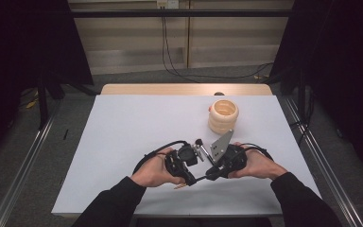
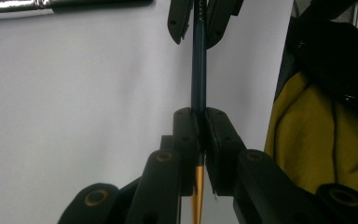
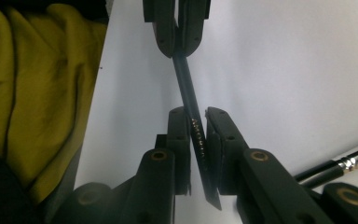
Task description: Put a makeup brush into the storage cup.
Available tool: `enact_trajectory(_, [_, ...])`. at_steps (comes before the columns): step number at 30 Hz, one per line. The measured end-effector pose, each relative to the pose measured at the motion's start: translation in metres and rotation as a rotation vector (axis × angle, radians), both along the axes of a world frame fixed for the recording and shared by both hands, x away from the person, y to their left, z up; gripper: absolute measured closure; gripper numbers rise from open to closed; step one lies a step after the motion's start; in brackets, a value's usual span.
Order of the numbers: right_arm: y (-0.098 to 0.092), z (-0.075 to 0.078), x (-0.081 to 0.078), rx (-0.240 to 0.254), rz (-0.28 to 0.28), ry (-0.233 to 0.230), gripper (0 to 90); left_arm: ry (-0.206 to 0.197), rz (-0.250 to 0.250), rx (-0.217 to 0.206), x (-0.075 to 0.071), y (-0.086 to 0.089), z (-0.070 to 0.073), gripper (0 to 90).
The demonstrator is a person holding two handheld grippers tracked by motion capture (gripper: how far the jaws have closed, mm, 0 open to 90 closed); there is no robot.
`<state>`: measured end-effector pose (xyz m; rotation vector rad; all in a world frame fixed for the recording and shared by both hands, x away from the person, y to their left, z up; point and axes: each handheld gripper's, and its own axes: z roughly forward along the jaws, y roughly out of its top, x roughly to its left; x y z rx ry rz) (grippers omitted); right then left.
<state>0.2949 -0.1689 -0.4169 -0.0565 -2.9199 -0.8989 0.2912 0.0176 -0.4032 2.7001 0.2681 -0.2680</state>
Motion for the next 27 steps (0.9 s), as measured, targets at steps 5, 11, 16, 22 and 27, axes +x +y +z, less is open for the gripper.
enact_trajectory(5, [-0.001,-0.003,0.001,0.011,0.009,0.031,83.0,0.0,-0.028,-0.017,0.002,0.001,-0.001,83.0])
enact_trajectory(11, [-0.003,-0.003,0.001,0.021,0.021,0.049,85.7,-0.004,-0.03,-0.032,0.003,0.004,-0.001,81.8])
enact_trajectory(16, [-0.004,-0.003,0.002,0.031,0.024,0.046,85.8,-0.01,-0.026,-0.056,0.005,0.005,-0.002,80.7])
enact_trajectory(22, [-0.009,-0.001,0.003,0.039,-0.008,0.045,85.9,-0.017,0.034,-0.082,0.013,0.009,0.0,67.8])
enact_trajectory(27, [-0.01,0.0,0.002,0.036,-0.021,0.032,85.9,-0.032,0.053,-0.102,0.013,0.01,0.0,52.5])
